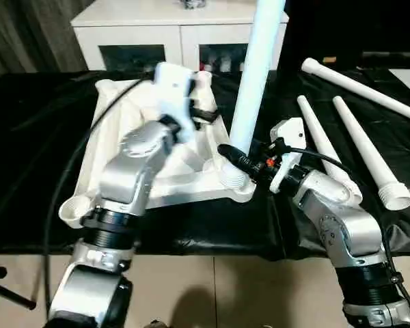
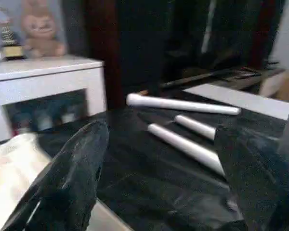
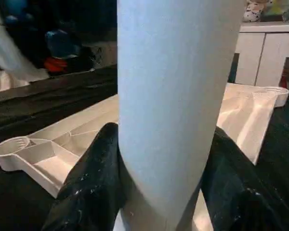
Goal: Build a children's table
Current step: Insert table leg to table base
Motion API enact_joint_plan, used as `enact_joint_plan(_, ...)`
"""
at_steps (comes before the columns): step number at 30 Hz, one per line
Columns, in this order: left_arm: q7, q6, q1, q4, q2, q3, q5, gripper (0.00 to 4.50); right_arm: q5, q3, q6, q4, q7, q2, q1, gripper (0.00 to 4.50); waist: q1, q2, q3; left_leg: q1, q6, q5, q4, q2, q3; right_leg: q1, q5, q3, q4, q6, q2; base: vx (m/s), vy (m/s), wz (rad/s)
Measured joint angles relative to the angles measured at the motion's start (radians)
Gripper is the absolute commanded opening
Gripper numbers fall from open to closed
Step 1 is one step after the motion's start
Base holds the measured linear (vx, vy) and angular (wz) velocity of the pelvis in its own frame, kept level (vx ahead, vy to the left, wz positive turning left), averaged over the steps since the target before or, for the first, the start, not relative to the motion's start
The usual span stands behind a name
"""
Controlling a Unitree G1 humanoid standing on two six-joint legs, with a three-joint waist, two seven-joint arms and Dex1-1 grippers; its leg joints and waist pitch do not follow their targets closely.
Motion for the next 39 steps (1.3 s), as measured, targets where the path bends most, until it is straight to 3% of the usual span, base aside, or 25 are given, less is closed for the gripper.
enact_joint_plan(22, -0.068, 0.011, 0.038, -0.059, -0.011, -0.005, -0.030, 3.97, -0.005, 0.006, -0.004, 0.029, -0.001, -0.012, -0.022, 1.84, -0.001, 0.002, 0.000, 0.000, 0.000, 0.000, 0.000, 0.000, 0.000, 0.001, 0.001, 0.000, -0.001, 0.000, 0.000, 0.000, 0.000, 0.00)
enact_joint_plan(25, -0.002, -0.022, 0.036, -0.050, -0.022, 0.025, -0.015, 3.97, -0.037, 0.006, -0.007, 0.032, -0.046, -0.009, -0.024, 1.84, -0.003, 0.006, 0.000, 0.001, 0.000, 0.000, 0.000, 0.000, 0.000, 0.002, 0.001, 0.000, -0.001, -0.001, 0.000, 0.000, 0.000, 0.00)
enact_joint_plan(27, 0.089, -0.046, 0.043, -0.030, 0.015, 0.064, 0.035, 3.97, -0.070, -0.003, -0.009, 0.062, -0.116, -0.005, -0.045, 1.84, -0.012, 0.014, -0.001, 0.002, 0.000, 0.000, 0.000, 0.000, 0.000, 0.002, 0.001, 0.000, -0.001, 0.000, 0.000, 0.000, 0.000, 0.00)
enact_joint_plan(31, 0.187, -0.105, 0.192, -0.060, 0.107, 0.169, 0.119, 3.97, -0.101, -0.081, -0.006, 0.067, -0.220, -0.035, -0.052, 1.84, -0.032, 0.017, -0.001, 0.004, 0.000, 0.000, -0.005, 0.000, -0.001, 0.002, 0.001, -0.001, -0.002, 0.000, 0.001, 0.000, 0.000, 0.00)
enact_joint_plan(35, 0.264, -0.136, 0.426, -0.125, 0.095, 0.246, 0.169, 3.97, -0.139, -0.110, -0.002, 0.016, -0.263, -0.060, 0.017, 1.84, -0.027, 0.007, -0.002, 0.002, 0.000, 0.000, -0.007, 0.000, 0.000, 0.001, -0.002, -0.002, -0.005, 0.003, 0.001, 0.000, 0.000, 0.00)
enact_joint_plan(39, 0.310, -0.138, 0.523, -0.218, 0.023, 0.265, 0.161, 3.97, -0.129, -0.104, 0.000, -0.007, -0.270, -0.022, 0.063, 1.84, -0.013, 0.001, -0.002, -0.002, 0.001, 0.000, -0.007, 0.000, 0.001, 0.002, -0.001, -0.002, -0.012, 0.002, 0.000, 0.000, 0.000, 0.00)
